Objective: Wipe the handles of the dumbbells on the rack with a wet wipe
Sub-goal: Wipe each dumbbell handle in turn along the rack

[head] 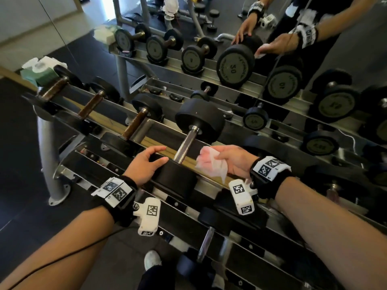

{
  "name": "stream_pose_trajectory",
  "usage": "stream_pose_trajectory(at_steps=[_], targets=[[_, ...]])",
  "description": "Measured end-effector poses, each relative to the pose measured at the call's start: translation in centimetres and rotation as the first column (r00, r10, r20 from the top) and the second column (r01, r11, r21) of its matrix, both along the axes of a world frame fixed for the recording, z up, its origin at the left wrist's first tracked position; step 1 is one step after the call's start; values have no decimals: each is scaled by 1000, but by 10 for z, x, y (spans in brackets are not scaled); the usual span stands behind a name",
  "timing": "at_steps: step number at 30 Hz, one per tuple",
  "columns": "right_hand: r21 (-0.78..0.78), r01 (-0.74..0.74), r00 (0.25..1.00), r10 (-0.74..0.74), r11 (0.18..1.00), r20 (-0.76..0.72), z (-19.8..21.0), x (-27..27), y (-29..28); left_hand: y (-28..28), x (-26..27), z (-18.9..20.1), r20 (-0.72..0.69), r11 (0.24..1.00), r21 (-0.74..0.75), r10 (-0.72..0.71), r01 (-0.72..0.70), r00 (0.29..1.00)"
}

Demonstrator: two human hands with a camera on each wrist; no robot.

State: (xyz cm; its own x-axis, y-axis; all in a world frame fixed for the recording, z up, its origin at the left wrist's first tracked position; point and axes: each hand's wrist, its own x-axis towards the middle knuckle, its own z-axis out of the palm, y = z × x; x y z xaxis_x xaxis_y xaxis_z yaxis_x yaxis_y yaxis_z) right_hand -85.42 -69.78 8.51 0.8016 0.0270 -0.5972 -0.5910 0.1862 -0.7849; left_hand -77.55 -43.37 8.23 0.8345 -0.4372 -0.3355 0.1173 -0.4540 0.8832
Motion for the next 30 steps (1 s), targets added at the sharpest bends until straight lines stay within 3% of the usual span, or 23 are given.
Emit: stream_pose_trajectory(at_steps=[2, 4, 5, 7, 9, 12, 17, 19, 22, 23, 26, 27, 30], targets=[[-16, -17, 999, 17, 1000, 31, 12, -15, -15, -11, -11, 3, 130, 994, 103, 6, -19, 992], [-199, -63, 995, 77, 978, 65, 21, -30, -30, -29, -25, 6, 284, 969, 248, -76, 3, 956], [-363, -112, 987, 146, 925, 67, 25, -36, -38, -39, -34, 8, 346, 957, 289, -120, 16, 930], [-669, -206, 957, 291, 714, 15, 32, -46, -57, -61, -56, 11, 410, 959, 284, -146, 26, 900], [-775, -260, 920, 392, 575, -17, 36, -57, -75, -80, -83, 11, 414, 978, 208, -113, 27, 903], [-821, -242, 888, 460, 517, 28, 37, -72, -99, -103, -122, 0, 346, 990, 140, -75, 28, 935], [-864, -15, 796, 529, 503, 294, 32, -83, -107, -119, -155, -31, 206, 985, 169, -76, 41, 975], [-892, -129, 741, 640, 432, 203, 18, -84, -103, -121, -158, -42, 166, 983, 181, -75, 44, 983], [-909, -392, 566, 816, 140, -119, -7, -92, -93, -123, -160, -52, 118, 989, 144, -41, 23, 992], [-904, -411, 558, 817, 117, -148, -14, -97, -92, -123, -161, -55, 105, 992, 124, -21, 8, 994], [-904, -378, 634, 768, 201, -94, -29, -107, -96, -124, -165, -61, 97, 996, 89, 12, -20, 995], [-901, -387, 620, 778, 194, -99, -33, -109, -96, -124, -166, -62, 93, 996, 84, 20, -28, 995], [-917, -396, 444, 884, 47, -146, -37, -109, -94, -125, -168, -64, 74, 997, 62, 36, -41, 997]])
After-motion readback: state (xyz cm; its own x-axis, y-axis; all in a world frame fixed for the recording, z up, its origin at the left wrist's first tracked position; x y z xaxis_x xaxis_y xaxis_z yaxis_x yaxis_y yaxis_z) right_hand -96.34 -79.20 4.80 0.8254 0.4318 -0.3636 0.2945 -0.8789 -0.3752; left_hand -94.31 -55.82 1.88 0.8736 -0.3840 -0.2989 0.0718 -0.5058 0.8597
